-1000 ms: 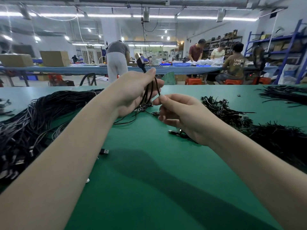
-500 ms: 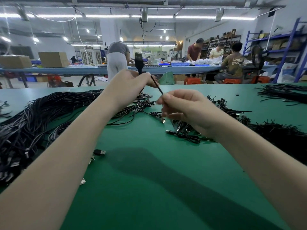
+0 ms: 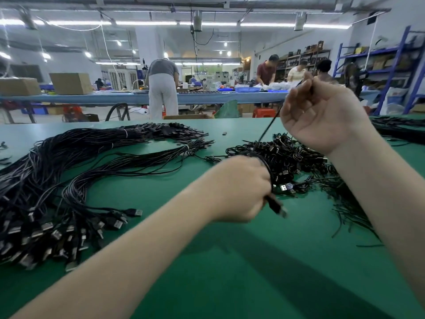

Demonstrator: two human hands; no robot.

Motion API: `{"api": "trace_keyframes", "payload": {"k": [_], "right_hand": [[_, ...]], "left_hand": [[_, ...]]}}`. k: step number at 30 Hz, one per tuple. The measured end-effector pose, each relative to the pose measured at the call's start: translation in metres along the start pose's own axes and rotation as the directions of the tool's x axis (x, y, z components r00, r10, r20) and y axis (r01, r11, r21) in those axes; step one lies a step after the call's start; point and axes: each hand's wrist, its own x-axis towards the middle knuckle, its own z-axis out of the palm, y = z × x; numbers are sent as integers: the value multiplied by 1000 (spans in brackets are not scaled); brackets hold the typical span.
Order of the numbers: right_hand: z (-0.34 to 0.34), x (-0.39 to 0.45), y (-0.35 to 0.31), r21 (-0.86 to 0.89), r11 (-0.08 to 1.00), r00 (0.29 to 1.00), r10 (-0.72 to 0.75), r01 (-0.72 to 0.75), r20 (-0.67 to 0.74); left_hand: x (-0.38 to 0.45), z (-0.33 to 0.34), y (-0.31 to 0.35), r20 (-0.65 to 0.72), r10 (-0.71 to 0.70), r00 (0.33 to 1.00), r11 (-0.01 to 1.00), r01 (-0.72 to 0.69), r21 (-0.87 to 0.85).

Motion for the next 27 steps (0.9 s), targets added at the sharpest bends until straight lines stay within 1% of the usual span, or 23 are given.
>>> {"api": "trace_keyframes", "payload": {"k": [2,4,7,10,12,15,17,19,21,22,23,24,25,26,27], "right_hand": [[-3,1,4,-48,999,999,16,-17,-29],[-4,3,8,-86,996,998,32,-36,-50],[-6,6,11,-102,994,995,41,-50,-92],[-9,8,20,-102,991,990,76,-89,-120],[-11,10,26,-103,988,987,98,-112,-128],[-13,12,33,-112,985,985,115,-130,-132],[-13,12,38,-123,982,984,128,-144,-127],[-13,12,42,-133,979,983,140,-155,-117],[-11,11,43,-145,978,985,138,-152,-100],[-10,10,42,-156,977,987,130,-143,-89],[-8,9,39,-175,976,990,117,-128,-73],[-6,7,37,-207,972,994,101,-109,-50],[-4,5,33,-256,963,996,85,-87,-17],[-1,2,30,-332,942,997,68,-55,27],[1,-1,28,-435,900,995,49,-8,83]], "left_hand": [[3,15,14,36,92,995,992,-95,88],[5,28,22,58,148,987,981,-154,121],[8,33,30,86,167,982,977,-177,122],[11,29,41,105,191,976,978,-199,67],[11,25,47,65,212,975,971,-217,96],[9,22,55,43,250,967,953,-254,164],[8,21,59,61,299,952,943,-304,138],[8,17,59,37,292,956,950,-295,99],[10,24,57,4,204,979,976,-204,71],[10,30,53,13,120,993,992,-120,-33],[10,33,47,18,25,1000,979,-21,-203],[8,35,38,8,-83,997,926,80,-369],[5,38,29,-6,-207,978,838,174,-518],[1,40,17,-10,-340,940,711,250,-657],[-3,39,7,1,-460,888,550,286,-785]]}}
